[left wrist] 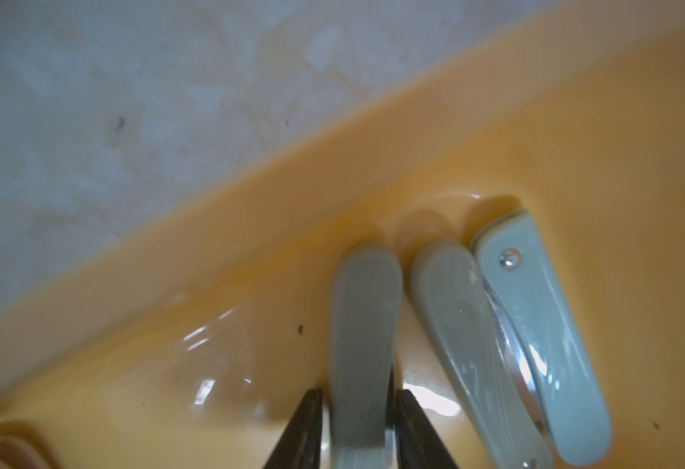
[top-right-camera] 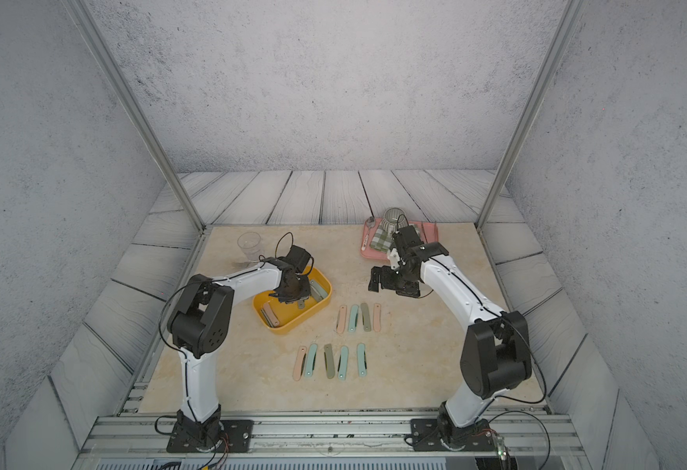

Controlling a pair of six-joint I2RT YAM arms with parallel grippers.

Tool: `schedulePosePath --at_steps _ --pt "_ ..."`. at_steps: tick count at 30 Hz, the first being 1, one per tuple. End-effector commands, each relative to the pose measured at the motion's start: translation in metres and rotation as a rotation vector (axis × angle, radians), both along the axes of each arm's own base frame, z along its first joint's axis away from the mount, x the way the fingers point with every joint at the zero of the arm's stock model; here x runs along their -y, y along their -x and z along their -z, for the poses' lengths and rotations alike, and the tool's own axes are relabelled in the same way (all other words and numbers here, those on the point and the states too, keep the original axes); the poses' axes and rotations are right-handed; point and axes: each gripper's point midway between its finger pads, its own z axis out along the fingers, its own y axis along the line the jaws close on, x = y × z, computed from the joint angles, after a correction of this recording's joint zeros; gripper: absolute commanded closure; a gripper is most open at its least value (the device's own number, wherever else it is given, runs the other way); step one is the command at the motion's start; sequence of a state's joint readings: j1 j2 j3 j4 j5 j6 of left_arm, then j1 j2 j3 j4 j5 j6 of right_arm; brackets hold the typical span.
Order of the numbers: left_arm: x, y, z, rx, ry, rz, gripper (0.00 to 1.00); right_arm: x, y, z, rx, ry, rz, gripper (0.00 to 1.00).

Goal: Take the fruit knife out of the storage box
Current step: Pick up the fruit knife from the storage box, then place the fruit knife at the center of the board.

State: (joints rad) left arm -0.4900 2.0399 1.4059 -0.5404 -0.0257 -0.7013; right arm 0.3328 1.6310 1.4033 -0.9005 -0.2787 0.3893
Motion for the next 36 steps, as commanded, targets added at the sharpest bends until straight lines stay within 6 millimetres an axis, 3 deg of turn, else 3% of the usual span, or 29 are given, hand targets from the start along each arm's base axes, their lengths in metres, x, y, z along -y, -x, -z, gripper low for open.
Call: schedulePosePath --at_steps 1,10,23,29,36 --pt "-0.01 0.02 0.017 -0.074 -0.027 0.005 0.7 -0.008 -0.004 -0.006 0.013 -0.018 -0.017 0.01" --pt "-0.007 0.019 0.006 -0.054 -0.007 0.027 0.76 -0.012 -0.007 -0.007 0.017 -0.025 -0.025 0.01" --pt "-0.006 0.022 -0.034 0.018 0.03 0.072 0.77 -0.029 -0.016 -0.01 0.026 -0.078 -0.04 0.01" --pt "-0.009 0.027 -0.041 0.033 0.033 0.079 0.77 -0.044 -0.019 -0.009 0.022 -0.115 -0.065 0.01" --pt "-0.009 0.031 -0.06 0.064 0.055 0.092 0.77 -0.074 -0.03 -0.015 0.027 -0.2 -0.103 0.0"
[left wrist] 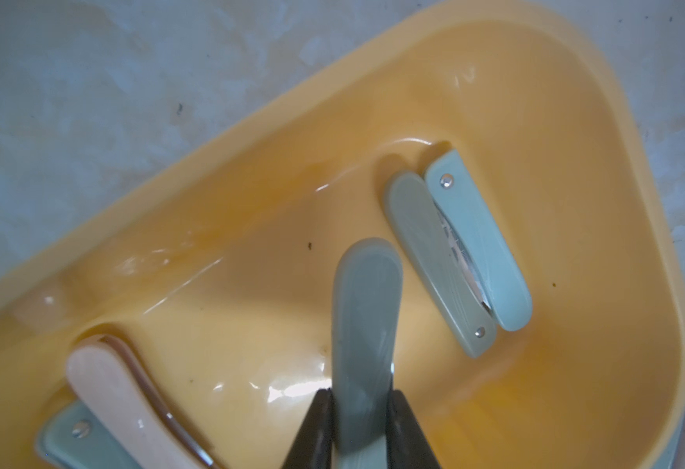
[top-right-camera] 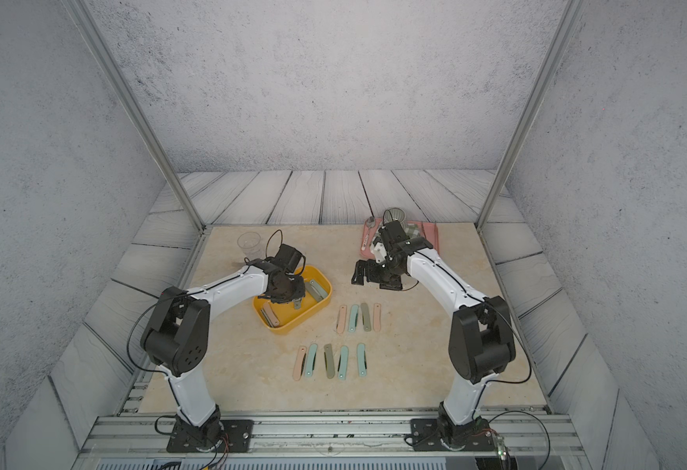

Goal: Take the fruit knife out of the storage box
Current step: Place the fruit knife at the center of the board.

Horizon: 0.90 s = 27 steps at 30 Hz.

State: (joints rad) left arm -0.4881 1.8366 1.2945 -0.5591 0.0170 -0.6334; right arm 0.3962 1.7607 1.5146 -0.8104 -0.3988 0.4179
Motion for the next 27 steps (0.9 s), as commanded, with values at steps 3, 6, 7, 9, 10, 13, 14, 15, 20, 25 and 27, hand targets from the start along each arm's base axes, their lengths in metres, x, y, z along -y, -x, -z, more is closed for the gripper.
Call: schedulePosePath --at_steps 3,6,7,9,10,13,14,15,20,25,27 --pt "-0.001 0.009 -0.023 0.017 0.026 0.027 0.77 -0.032 -0.011 -0.015 0.017 -0.105 -0.033 0.03" --pt "0.0 0.012 -0.035 0.034 0.051 0.034 0.77 -0.047 -0.014 -0.019 0.021 -0.143 -0.053 0.07" --pt "0.001 0.014 -0.038 0.034 0.06 0.038 0.77 -0.052 -0.015 -0.021 0.025 -0.155 -0.06 0.09" --pt "0.002 0.018 -0.045 0.042 0.079 0.043 0.77 -0.063 -0.016 -0.024 0.028 -0.185 -0.076 0.12" --pt "0.003 0.019 -0.049 0.045 0.09 0.045 0.77 -0.068 -0.016 -0.026 0.028 -0.202 -0.081 0.14" --pt "0.008 0.026 -0.058 0.051 0.143 0.065 0.77 -0.082 -0.016 -0.03 0.026 -0.247 -0.1 0.19" --pt "0.01 0.029 -0.06 0.051 0.16 0.073 0.77 -0.086 -0.016 -0.031 0.028 -0.258 -0.106 0.2" --pt "0.013 0.031 -0.063 0.051 0.181 0.078 0.77 -0.092 -0.016 -0.033 0.029 -0.267 -0.115 0.21" --pt "0.022 0.043 -0.074 0.064 0.275 0.103 0.77 -0.115 -0.014 -0.039 0.018 -0.337 -0.15 0.23" --pt "0.029 0.051 -0.089 0.085 0.352 0.108 0.77 -0.132 -0.008 -0.035 0.005 -0.356 -0.186 0.28" --pt "0.032 0.053 -0.095 0.094 0.383 0.114 0.77 -0.137 -0.006 -0.034 -0.007 -0.371 -0.198 0.31"
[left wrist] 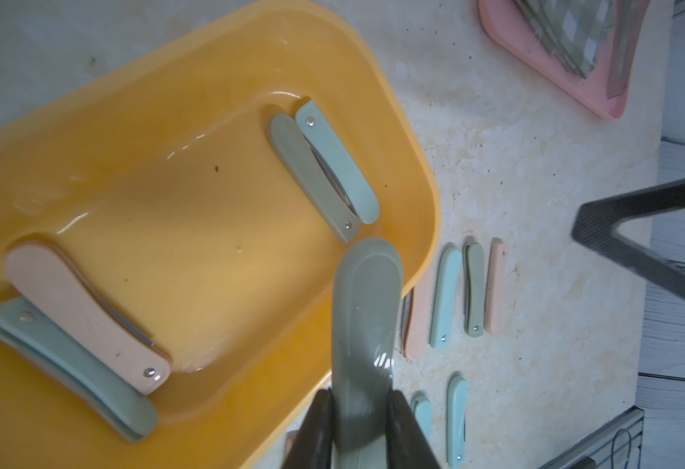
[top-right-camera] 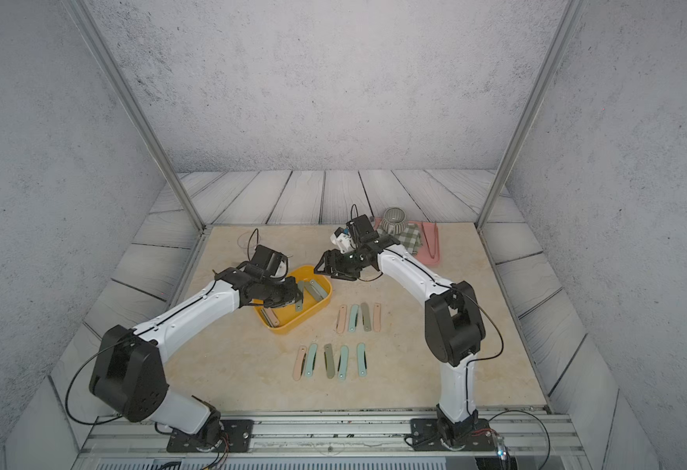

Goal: Take the fruit knife out of the storage box
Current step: Place the fruit knife at the center of the board.

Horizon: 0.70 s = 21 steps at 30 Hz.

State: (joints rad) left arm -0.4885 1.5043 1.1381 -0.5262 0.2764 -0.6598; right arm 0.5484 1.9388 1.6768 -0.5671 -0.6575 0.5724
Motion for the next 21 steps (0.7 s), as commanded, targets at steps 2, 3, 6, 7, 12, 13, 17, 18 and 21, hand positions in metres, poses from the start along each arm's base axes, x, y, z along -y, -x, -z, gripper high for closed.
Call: schedulePosePath --at_steps 2,3,6,7,12,13,17,18,21 --pt "0.011 0.004 -0.021 0.034 0.095 0.014 0.78 -0.017 0.005 -0.007 -0.006 -0.052 -0.044 0.32" --pt "0.012 0.005 -0.022 0.035 0.104 0.016 0.77 -0.019 0.005 -0.007 -0.001 -0.055 -0.051 0.33" --pt "0.014 0.008 -0.023 0.028 0.125 0.02 0.77 -0.025 0.009 -0.008 -0.01 -0.071 -0.067 0.39" --pt "0.015 0.009 -0.024 0.026 0.131 0.021 0.78 -0.026 0.01 -0.007 -0.011 -0.073 -0.071 0.41" --pt "0.018 0.011 -0.028 0.036 0.157 0.021 0.78 -0.034 0.016 -0.003 -0.027 -0.086 -0.096 0.43" --pt "0.019 0.011 -0.03 0.04 0.162 0.024 0.77 -0.035 0.017 -0.003 -0.028 -0.086 -0.1 0.43" --pt "0.022 0.011 -0.035 0.049 0.181 0.027 0.78 -0.04 0.019 -0.001 -0.036 -0.095 -0.109 0.46" --pt "0.023 0.011 -0.035 0.05 0.182 0.03 0.77 -0.042 0.02 0.001 -0.04 -0.094 -0.114 0.46" --pt "0.026 0.012 -0.038 0.054 0.191 0.035 0.78 -0.043 0.02 0.003 -0.044 -0.092 -0.115 0.48"
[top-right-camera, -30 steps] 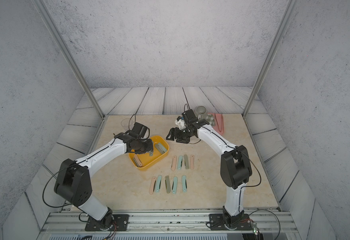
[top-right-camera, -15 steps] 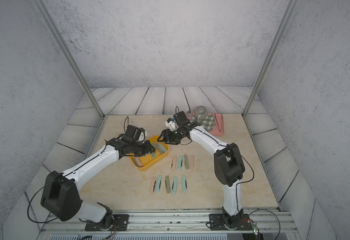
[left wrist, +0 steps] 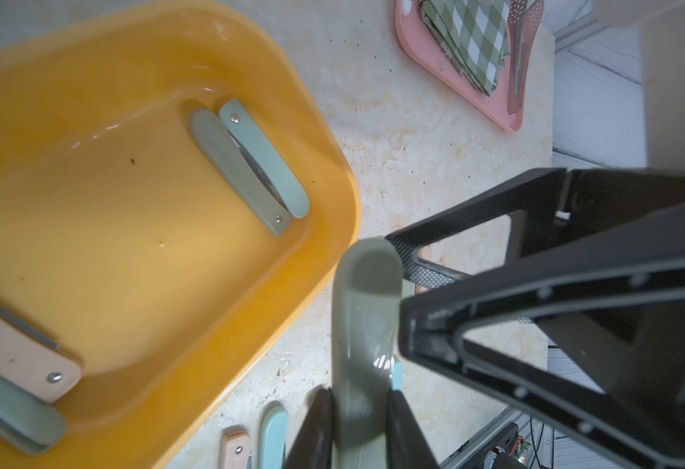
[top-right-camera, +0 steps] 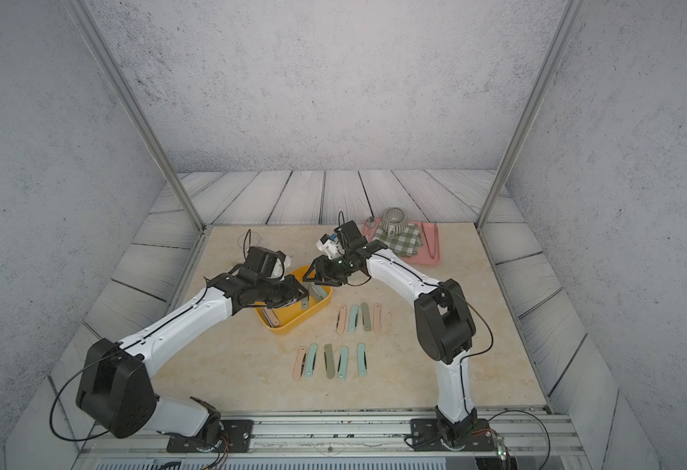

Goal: Take the fruit knife out of the storage box
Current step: Place the fruit knife at the center of the board.

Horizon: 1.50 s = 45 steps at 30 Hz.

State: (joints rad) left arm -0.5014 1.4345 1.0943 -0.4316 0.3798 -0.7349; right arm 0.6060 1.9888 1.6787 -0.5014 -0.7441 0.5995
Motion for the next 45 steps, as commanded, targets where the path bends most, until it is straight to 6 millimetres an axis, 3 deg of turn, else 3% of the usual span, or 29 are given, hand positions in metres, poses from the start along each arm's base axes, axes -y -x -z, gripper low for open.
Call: schedulePosePath --at_steps 1,9,15,18,21,27,32,36,45 --pt "0.005 0.002 -0.013 0.03 0.035 0.016 0.78 -0.009 0.0 -0.004 0.0 -0.025 -0.02 0.49" --pt "0.007 0.004 -0.013 0.03 0.047 0.022 0.77 -0.011 0.002 -0.004 -0.002 -0.034 -0.031 0.68" --pt "0.008 0.004 -0.012 0.032 0.051 0.021 0.76 -0.01 0.004 -0.002 -0.008 -0.033 -0.039 0.9" --pt "0.008 0.003 -0.012 0.031 0.053 0.021 0.74 -0.009 0.004 -0.002 -0.008 -0.031 -0.042 0.95" --pt "0.009 0.002 -0.013 0.037 0.055 0.022 0.68 -0.008 0.004 -0.005 -0.002 -0.031 -0.043 1.0" --pt "0.007 0.003 -0.014 0.044 0.043 0.026 0.42 0.004 -0.001 -0.016 0.032 -0.019 -0.022 1.0" --pt "0.0 0.005 -0.017 0.058 0.002 0.023 0.35 0.034 -0.005 -0.021 0.06 0.036 0.014 1.0" --pt "-0.009 0.006 -0.013 0.053 -0.049 0.008 0.33 0.065 -0.007 -0.014 0.066 0.119 0.05 1.0" --pt "-0.034 0.01 0.009 0.0 -0.209 -0.028 0.31 0.146 -0.004 0.034 0.028 0.384 0.144 1.0"
